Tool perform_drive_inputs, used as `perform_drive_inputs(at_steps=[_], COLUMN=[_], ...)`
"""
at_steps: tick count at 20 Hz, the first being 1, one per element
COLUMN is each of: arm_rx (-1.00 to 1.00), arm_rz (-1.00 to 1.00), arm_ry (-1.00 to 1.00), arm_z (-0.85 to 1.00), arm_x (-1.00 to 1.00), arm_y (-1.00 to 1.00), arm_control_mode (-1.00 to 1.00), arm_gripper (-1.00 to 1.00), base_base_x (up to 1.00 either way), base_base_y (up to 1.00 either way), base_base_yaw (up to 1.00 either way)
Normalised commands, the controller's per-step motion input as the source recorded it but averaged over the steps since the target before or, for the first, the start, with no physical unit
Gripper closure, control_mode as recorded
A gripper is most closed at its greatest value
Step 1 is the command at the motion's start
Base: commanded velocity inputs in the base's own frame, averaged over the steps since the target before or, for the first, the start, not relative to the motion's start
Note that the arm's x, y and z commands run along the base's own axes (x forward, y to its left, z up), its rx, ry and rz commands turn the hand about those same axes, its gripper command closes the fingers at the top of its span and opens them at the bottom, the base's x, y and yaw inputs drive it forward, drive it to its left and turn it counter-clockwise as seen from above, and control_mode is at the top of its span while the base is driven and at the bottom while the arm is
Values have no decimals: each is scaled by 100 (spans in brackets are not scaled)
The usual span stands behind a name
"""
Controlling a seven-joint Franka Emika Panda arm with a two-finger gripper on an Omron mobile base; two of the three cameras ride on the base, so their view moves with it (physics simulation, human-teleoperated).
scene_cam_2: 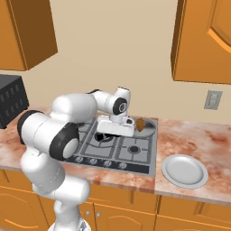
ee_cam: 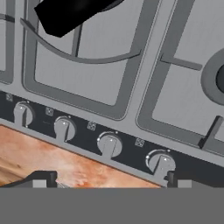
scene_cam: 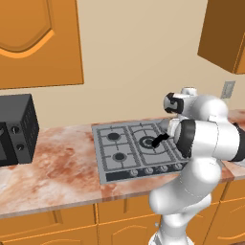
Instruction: Pick the croissant and place it on the pan. Then turn on the stove to warm the croissant.
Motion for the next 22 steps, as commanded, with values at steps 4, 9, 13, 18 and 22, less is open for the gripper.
perform_drive_inputs(at_steps=[4, 9, 13, 18, 22], arm_rx=[0, 0, 0, 0, 0], arm_rz=[0, 0, 0, 0, 0], arm_ry=[-2, -2, 0, 0, 0], arm_z=[-25, -24, -21, -8, -3], arm_x=[-12, -4, -9, -15, -13], arm_y=[11, 6, 2, 0, 0], arm_control_mode=[-100, -100, -100, -100, -100], arm_gripper=[-100, -100, -100, -100, -100], base_base_x=[0, 0, 0, 0, 0], base_base_y=[0, 0, 0, 0, 0], base_base_yaw=[0, 0, 0, 0, 0])
